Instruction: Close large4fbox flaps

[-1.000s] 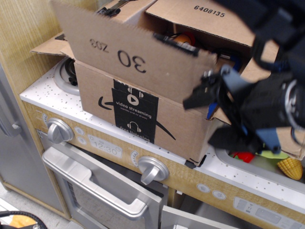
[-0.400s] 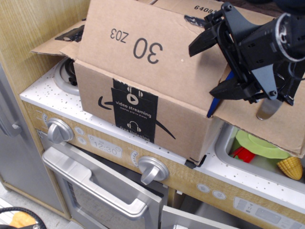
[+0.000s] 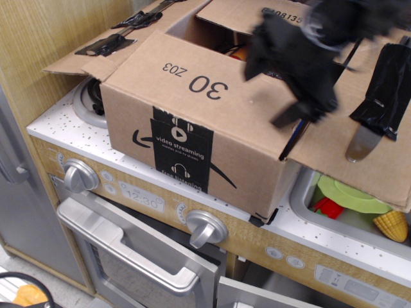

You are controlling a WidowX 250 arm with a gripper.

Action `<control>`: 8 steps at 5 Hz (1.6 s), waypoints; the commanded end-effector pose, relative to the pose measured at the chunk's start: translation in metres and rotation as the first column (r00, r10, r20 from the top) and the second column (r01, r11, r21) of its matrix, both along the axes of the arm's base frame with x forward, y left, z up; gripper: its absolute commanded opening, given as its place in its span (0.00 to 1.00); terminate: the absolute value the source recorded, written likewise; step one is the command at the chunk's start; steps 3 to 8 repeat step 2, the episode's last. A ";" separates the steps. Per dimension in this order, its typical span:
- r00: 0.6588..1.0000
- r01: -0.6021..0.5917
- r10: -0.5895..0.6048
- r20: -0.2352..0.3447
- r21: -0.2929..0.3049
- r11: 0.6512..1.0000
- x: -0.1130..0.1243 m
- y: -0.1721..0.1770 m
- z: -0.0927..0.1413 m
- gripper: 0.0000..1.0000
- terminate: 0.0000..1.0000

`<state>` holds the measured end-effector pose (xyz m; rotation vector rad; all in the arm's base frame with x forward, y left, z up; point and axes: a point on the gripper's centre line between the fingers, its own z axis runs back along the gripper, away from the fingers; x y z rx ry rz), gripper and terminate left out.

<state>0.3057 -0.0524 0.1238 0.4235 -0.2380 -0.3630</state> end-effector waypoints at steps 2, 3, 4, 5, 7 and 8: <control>1.000 -0.002 -0.002 -0.020 -0.208 0.978 0.013 0.007 -0.016 1.00 1.00; 1.000 -0.002 -0.002 -0.020 -0.208 0.978 0.013 0.007 -0.016 1.00 1.00; 1.000 -0.002 -0.002 -0.020 -0.208 0.978 0.013 0.007 -0.016 1.00 1.00; 1.000 -0.002 -0.002 -0.020 -0.208 0.978 0.013 0.007 -0.016 1.00 1.00; 1.000 -0.002 -0.002 -0.020 -0.208 0.978 0.013 0.007 -0.016 1.00 1.00; 1.000 -0.002 -0.002 -0.020 -0.208 0.978 0.013 0.007 -0.016 1.00 1.00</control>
